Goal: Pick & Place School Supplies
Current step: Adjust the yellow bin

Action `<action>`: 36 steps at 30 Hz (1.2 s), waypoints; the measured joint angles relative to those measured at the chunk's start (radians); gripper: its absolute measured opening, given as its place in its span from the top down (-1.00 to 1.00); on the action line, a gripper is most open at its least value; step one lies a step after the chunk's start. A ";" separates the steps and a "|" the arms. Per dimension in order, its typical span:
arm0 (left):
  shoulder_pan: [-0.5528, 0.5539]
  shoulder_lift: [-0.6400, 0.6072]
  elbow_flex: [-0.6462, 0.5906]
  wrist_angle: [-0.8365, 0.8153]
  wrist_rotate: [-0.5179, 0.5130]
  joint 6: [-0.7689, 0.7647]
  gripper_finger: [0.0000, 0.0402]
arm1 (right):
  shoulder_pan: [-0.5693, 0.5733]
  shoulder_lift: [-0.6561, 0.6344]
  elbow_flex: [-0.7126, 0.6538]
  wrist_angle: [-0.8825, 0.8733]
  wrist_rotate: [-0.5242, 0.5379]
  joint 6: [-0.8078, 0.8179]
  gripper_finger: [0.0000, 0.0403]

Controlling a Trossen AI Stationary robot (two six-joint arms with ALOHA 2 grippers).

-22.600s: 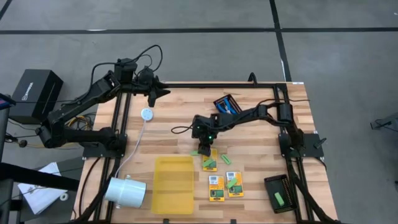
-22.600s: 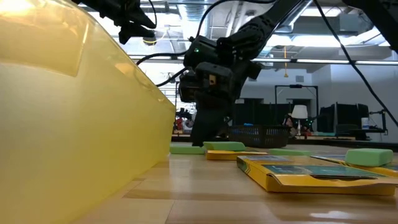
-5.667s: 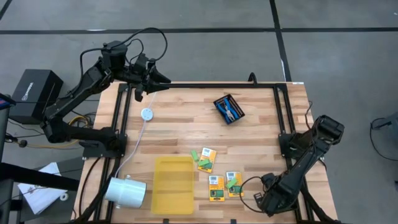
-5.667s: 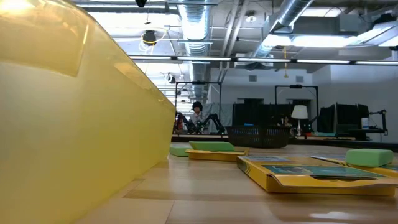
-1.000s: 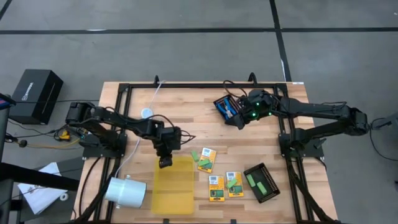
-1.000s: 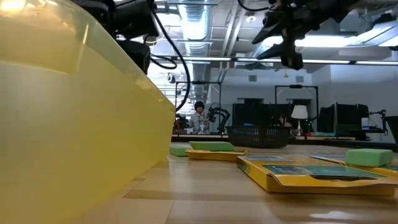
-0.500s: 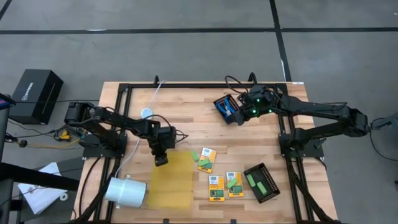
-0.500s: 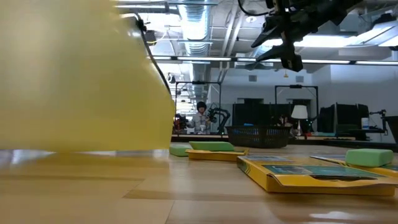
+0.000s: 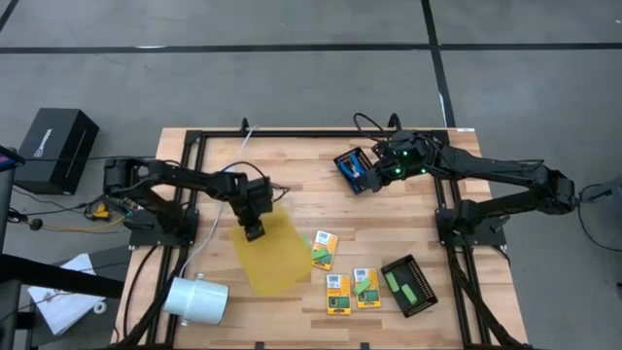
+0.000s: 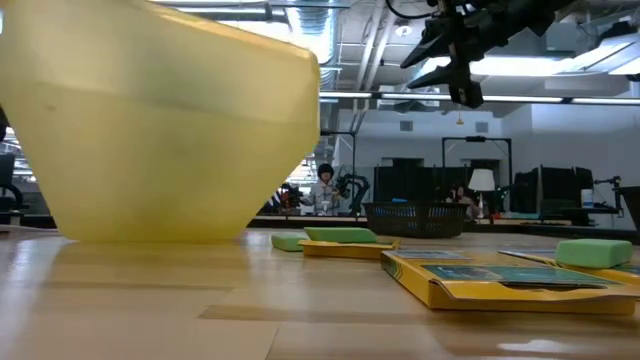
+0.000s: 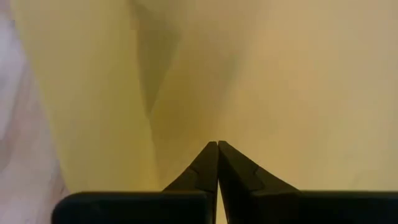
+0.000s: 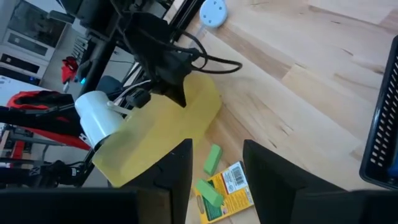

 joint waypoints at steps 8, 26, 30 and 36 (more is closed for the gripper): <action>0.065 -0.082 0.000 -0.076 -0.043 0.081 0.99 | 0.000 0.000 0.000 0.008 0.001 -0.001 0.35; 0.122 -0.168 0.000 -0.235 -0.052 0.205 1.00 | 0.000 0.000 0.000 0.091 0.002 0.009 0.35; 0.104 -0.168 0.000 -0.236 -0.048 0.205 1.00 | 0.000 0.000 0.000 0.092 0.000 0.009 0.35; 0.070 -0.168 0.000 -0.246 -0.043 0.205 1.00 | 0.000 0.000 0.000 0.092 -0.045 0.008 0.35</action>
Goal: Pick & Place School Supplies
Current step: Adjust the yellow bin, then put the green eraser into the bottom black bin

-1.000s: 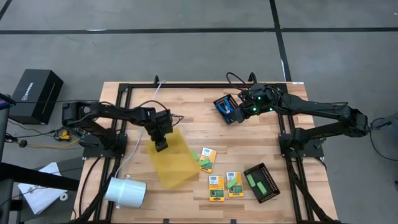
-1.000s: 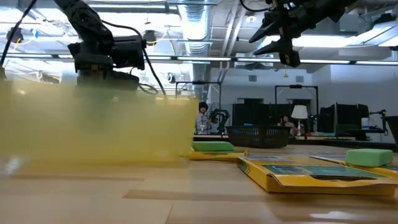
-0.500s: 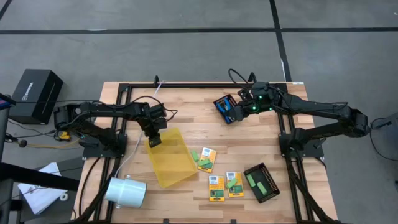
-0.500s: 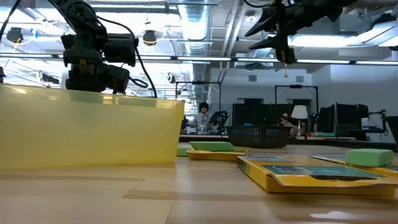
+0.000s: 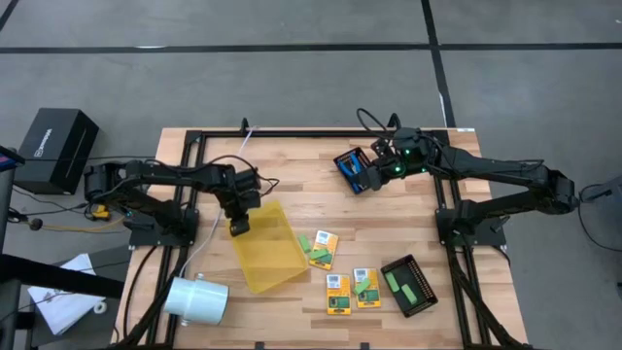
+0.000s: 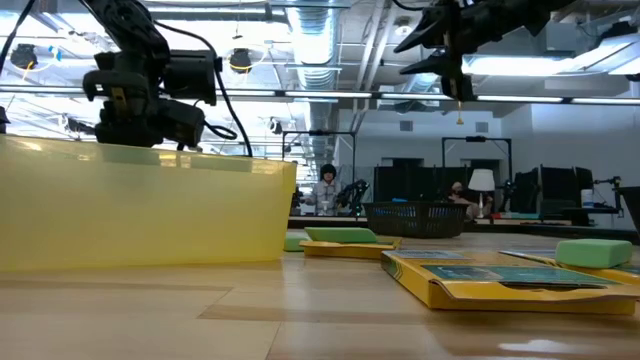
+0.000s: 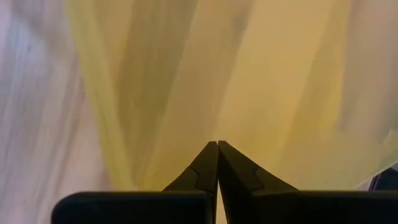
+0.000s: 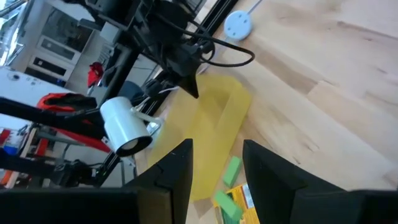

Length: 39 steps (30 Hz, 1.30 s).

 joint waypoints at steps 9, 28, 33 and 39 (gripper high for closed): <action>-0.061 0.006 0.000 -0.150 -0.013 -0.029 1.00 | 0.000 0.000 0.000 0.000 -0.004 -0.041 0.35; -0.152 -0.095 -0.013 -0.310 0.026 -0.141 0.99 | 0.000 0.000 0.002 0.023 -0.004 -0.098 0.35; -0.152 -0.224 -0.013 -0.207 0.130 -0.315 0.93 | 0.000 0.000 0.040 0.029 -0.002 -0.149 0.35; -0.151 -0.399 -0.013 0.160 0.129 -0.606 0.73 | -0.031 0.000 0.097 0.047 0.000 -0.186 0.35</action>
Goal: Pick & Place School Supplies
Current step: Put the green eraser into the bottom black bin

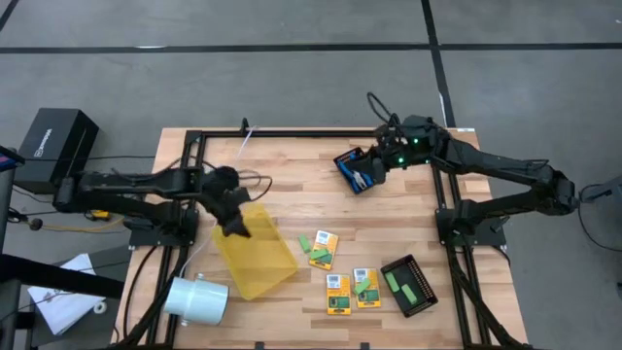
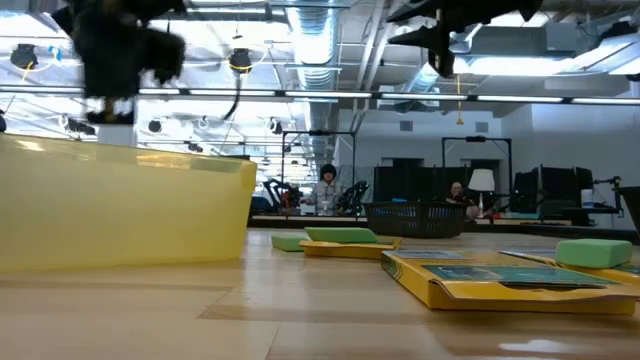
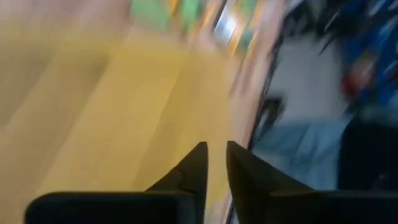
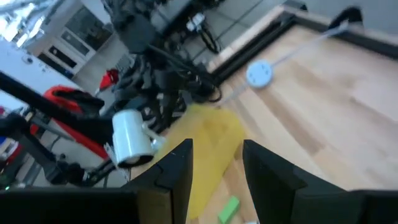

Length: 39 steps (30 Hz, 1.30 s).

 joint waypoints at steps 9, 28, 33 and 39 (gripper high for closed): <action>0.002 0.156 0.048 0.361 -0.155 -0.058 0.51 | -0.047 0.000 0.014 -0.168 0.040 0.006 0.35; -0.044 0.788 0.471 0.335 -0.174 0.217 0.29 | -0.033 0.000 0.031 -0.172 0.027 -0.004 0.35; -0.122 0.845 0.562 0.237 -0.303 0.298 0.06 | -0.035 0.000 0.032 -0.183 -0.034 -0.050 0.35; -0.194 0.883 0.640 0.128 -0.394 0.318 -0.07 | -0.032 0.000 0.032 -0.189 -0.063 -0.094 0.35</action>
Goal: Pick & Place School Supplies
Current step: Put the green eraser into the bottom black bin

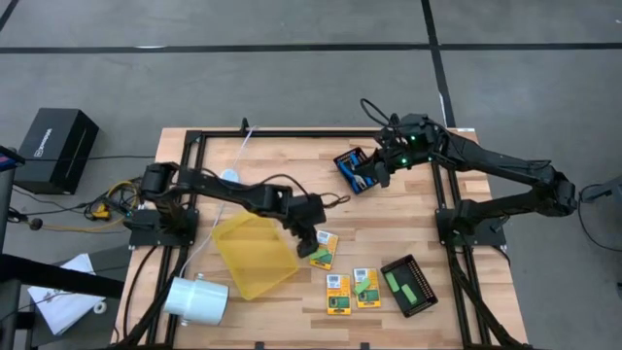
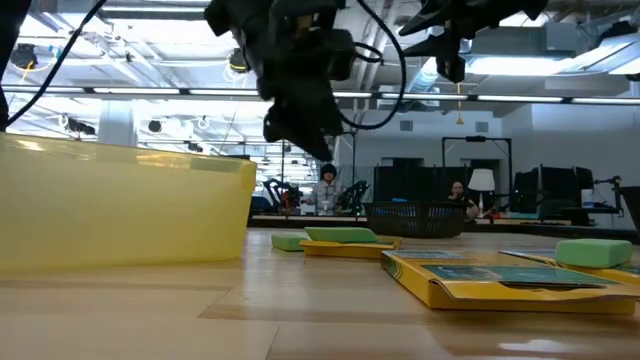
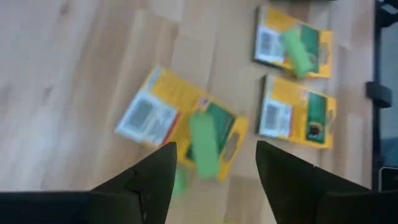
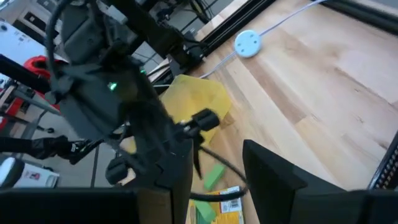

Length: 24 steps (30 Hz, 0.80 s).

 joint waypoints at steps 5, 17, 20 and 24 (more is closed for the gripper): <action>-0.025 0.063 0.056 -0.077 -0.007 -0.001 -0.07 | 0.008 0.000 0.000 0.015 0.000 0.000 0.35; -0.044 0.189 0.134 -0.110 -0.064 -0.029 -0.07 | 0.085 0.000 0.001 0.023 -0.002 -0.002 0.35; -0.064 0.205 0.134 -0.112 -0.063 -0.071 -0.07 | 0.109 0.000 0.002 0.025 0.004 -0.003 0.35; -0.102 0.207 0.134 -0.110 -0.083 -0.077 -0.07 | 0.129 0.000 0.002 0.030 0.014 -0.003 0.35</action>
